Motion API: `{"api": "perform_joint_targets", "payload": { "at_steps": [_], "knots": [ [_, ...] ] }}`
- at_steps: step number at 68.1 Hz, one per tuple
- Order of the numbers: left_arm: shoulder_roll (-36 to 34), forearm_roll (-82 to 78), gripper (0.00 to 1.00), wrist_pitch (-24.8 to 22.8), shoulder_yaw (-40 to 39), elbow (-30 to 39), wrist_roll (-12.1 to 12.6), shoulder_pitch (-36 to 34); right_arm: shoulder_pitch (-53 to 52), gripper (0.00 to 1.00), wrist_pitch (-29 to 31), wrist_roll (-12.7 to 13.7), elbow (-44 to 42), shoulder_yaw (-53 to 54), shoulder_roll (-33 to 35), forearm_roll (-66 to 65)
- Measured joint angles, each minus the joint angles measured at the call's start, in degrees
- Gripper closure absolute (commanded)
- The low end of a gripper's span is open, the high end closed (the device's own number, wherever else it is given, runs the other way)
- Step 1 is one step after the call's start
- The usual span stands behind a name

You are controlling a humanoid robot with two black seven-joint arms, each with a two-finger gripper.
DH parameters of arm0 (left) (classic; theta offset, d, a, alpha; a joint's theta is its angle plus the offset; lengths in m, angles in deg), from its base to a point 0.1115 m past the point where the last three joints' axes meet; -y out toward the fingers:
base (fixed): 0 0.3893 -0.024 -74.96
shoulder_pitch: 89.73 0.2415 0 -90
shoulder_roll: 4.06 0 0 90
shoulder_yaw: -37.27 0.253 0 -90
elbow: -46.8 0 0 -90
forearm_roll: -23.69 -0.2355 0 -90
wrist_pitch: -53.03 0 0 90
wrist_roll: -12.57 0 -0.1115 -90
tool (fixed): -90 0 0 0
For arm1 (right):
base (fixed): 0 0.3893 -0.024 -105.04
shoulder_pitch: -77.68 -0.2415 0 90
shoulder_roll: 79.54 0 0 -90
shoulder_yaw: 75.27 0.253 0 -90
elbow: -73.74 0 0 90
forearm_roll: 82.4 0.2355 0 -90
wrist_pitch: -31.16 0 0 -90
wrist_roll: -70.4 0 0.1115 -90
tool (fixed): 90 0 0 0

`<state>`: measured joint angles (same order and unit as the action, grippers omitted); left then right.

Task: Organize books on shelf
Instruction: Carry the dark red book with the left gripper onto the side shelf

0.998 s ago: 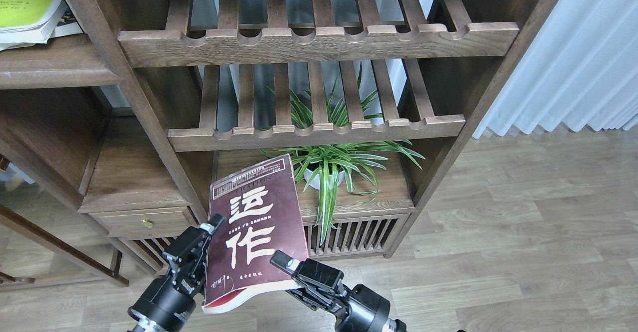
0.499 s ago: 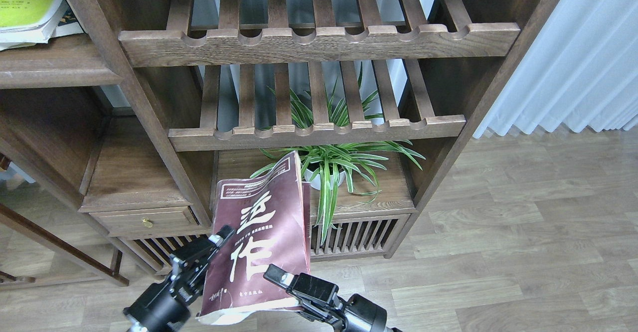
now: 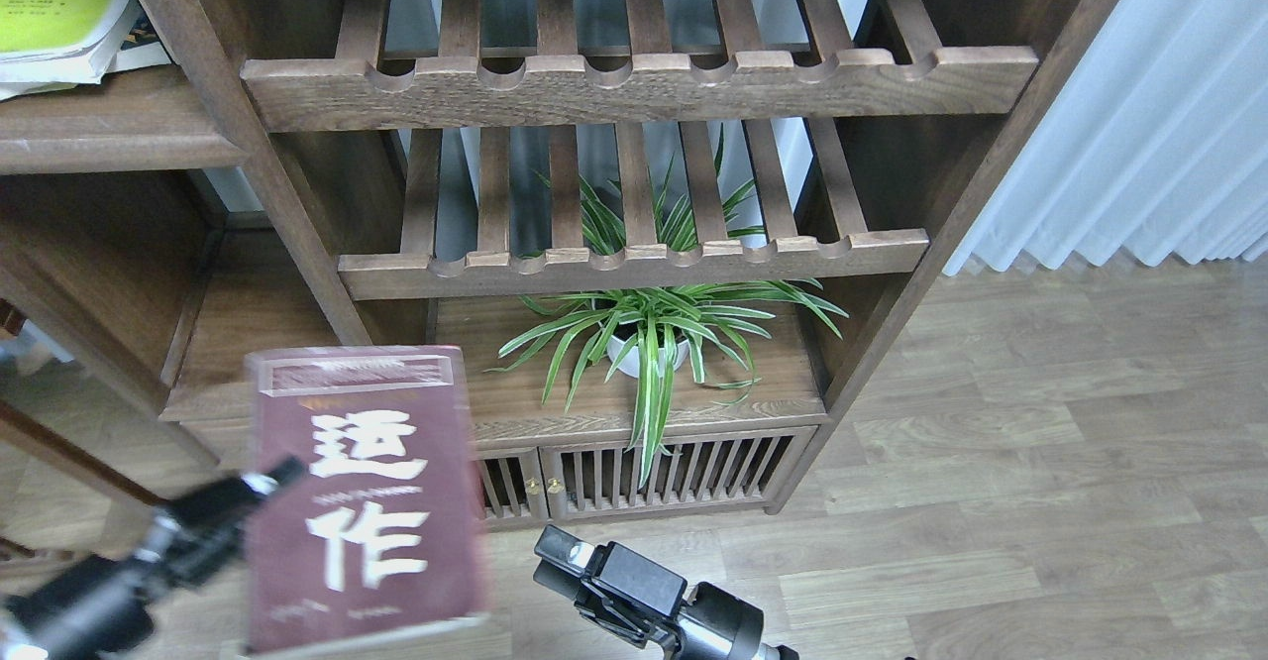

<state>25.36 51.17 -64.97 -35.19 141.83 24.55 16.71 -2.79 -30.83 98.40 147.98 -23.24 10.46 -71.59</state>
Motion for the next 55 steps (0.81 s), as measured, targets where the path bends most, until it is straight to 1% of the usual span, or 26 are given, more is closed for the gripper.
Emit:
{"api": "perform_joint_targets", "payload": {
  "at_steps": [8,15,16,24,32,47,55],
  "knots": [
    [-4.0,-0.1,1.0,0.0,-4.7,-0.2,1.0,0.0,-0.6,0.01,0.0,0.0,-1.3,0.0,0.0,0.0],
    [-6.4,-0.1,1.0,0.0,-8.2,-0.2,2.3,0.0,-1.1,0.01,0.0,0.0,-2.3,0.0,0.0,0.0],
    [-7.5,-0.1,1.0,0.0,-9.8,-0.2,2.9,0.0,-1.3,0.01,0.0,0.0,-2.7,0.0,0.0,0.0],
    [-8.7,-0.1,1.0,0.0,-12.2,-0.8,4.4,0.0,-1.8,0.01,0.0,0.0,-3.2,0.0,0.0,-0.1],
    [-8.9,-0.1,0.99,0.0,-15.0,-4.1,6.0,0.0,-2.2,0.01,0.0,0.0,-3.6,0.1,0.0,-0.1],
    [-9.1,0.0,1.0,0.0,-20.4,-11.3,6.8,0.0,-3.1,0.01,0.0,0.0,-4.8,0.2,0.0,-0.1],
    [-9.1,0.3,1.0,0.0,-23.5,-13.7,8.7,0.0,-3.4,0.01,0.0,0.0,-5.4,0.1,0.0,-0.1]
  ]
}}
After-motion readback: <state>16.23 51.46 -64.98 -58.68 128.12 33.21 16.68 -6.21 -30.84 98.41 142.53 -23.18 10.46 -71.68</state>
